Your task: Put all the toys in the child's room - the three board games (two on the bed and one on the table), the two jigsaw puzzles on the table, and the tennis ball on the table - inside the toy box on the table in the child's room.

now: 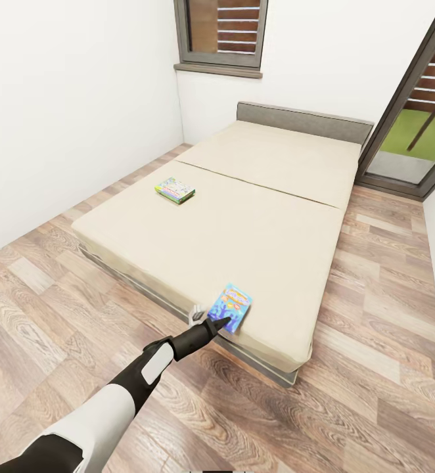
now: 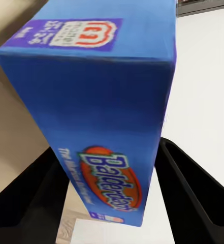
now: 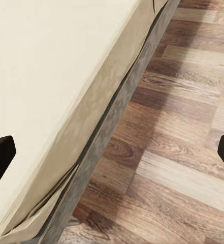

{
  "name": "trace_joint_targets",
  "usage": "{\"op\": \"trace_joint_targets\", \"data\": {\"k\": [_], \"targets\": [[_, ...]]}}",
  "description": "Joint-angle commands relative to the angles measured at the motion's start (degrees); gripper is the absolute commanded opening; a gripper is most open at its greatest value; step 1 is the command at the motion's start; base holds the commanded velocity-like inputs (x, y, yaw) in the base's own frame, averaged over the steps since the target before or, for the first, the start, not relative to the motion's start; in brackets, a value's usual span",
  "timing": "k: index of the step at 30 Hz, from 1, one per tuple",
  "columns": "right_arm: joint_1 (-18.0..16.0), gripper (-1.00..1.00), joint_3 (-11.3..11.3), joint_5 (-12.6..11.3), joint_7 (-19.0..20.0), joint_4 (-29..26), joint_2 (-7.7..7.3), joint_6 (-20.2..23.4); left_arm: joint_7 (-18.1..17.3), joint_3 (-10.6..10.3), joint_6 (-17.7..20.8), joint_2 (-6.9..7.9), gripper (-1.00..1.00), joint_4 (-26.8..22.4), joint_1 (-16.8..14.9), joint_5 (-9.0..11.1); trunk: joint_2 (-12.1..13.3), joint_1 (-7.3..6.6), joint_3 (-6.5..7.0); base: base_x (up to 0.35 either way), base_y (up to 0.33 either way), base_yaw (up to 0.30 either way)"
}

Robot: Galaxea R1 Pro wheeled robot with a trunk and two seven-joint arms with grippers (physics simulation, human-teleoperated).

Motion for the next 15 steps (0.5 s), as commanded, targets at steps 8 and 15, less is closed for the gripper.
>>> {"op": "trace_joint_targets", "data": {"k": [8, 15], "targets": [[-0.05, 1.00, -0.05, -0.07, 0.16, 0.00, -0.01, 0.48, 0.05, -0.13, 0.16, 0.02, -1.00, 0.07, -0.02, 0.04, -0.02, 0.00, -0.04, 0.000, 0.000, 0.000], [-0.03, 1.00, -0.05, -0.07, 0.16, 0.00, -0.01, 0.48, 0.04, -0.13, 0.16, 0.02, -1.00, 0.07, -0.02, 0.04, -0.02, 0.00, -0.04, 0.000, 0.000, 0.000]]}}
